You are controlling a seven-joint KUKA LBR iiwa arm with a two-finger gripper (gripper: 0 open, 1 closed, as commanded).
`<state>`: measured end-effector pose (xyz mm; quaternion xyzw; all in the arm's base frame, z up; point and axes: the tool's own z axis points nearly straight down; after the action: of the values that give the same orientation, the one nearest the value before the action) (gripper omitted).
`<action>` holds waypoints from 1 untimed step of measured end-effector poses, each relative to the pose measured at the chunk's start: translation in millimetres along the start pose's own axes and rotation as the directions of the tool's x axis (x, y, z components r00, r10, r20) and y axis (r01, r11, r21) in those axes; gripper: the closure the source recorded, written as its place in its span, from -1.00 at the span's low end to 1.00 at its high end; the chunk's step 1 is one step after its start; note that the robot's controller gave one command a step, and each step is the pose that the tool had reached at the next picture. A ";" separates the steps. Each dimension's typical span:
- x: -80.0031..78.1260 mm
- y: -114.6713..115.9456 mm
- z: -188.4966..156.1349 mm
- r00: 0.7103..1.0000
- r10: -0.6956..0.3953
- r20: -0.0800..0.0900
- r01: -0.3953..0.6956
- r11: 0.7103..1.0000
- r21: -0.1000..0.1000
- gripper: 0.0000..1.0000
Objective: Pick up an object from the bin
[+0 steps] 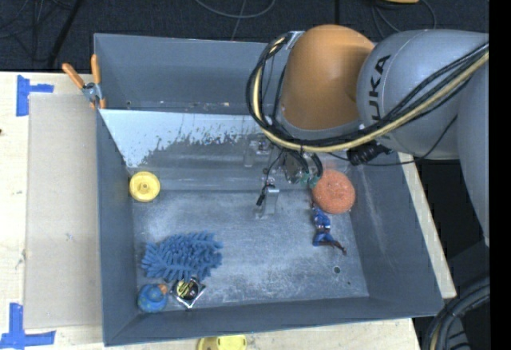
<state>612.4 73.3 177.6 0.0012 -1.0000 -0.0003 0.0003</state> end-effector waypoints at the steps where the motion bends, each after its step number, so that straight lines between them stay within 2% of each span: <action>1: 7.5 22.1 42.1 0.998 -0.067 0.006 0.067 0.998 0.001 -1.00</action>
Offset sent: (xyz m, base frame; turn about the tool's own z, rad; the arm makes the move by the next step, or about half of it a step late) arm -0.0480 0.0843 -0.1076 -0.4642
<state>604.8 95.4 135.5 0.0348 -0.9994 0.0001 -0.0027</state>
